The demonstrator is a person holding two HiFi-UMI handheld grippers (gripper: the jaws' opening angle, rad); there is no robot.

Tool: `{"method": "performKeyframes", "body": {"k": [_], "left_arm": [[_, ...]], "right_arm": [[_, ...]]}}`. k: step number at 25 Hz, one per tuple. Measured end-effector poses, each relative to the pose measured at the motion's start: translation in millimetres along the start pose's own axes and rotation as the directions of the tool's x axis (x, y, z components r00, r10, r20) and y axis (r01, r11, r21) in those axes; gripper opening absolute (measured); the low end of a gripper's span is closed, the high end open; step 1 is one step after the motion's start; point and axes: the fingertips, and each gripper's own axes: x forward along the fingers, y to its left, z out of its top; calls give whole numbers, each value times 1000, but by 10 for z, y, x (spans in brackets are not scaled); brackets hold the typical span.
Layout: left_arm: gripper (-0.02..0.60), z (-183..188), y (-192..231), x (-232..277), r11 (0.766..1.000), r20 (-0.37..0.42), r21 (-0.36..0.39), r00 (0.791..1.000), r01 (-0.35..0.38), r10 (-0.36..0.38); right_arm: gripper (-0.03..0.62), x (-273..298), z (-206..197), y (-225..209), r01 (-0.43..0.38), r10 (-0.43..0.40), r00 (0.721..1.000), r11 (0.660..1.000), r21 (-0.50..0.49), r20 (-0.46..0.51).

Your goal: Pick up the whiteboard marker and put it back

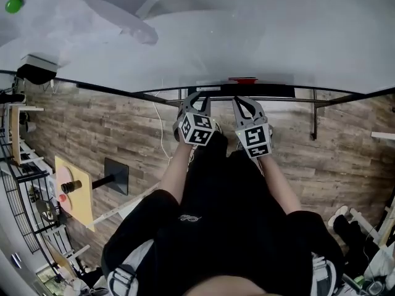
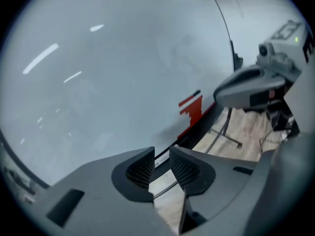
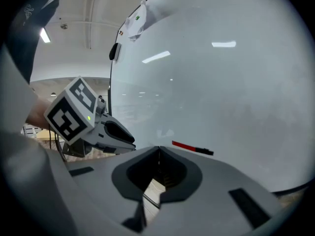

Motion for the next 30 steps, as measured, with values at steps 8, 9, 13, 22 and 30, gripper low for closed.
{"method": "performKeyframes", "body": {"k": [8, 9, 13, 22, 30], "left_arm": [[20, 12, 78, -607, 881, 254, -473, 958, 5, 131], [8, 2, 86, -676, 880, 266, -475, 952, -6, 150], [6, -62, 154, -871, 868, 292, -496, 935, -31, 200], [6, -108, 142, -1176, 869, 370, -493, 912, 29, 179], [6, -320, 389, -1868, 880, 468, -471, 862, 58, 193]], "right_arm": [[3, 67, 145, 256, -62, 62, 997, 998, -2, 46], [3, 63, 154, 291, -69, 69, 996, 998, 0, 50], [3, 33, 182, 472, -90, 90, 994, 996, -2, 67], [3, -58, 353, 750, -92, 95, 989, 995, -36, 117], [3, -286, 609, 1363, 12, -1, 985, 998, -61, 173]]}}
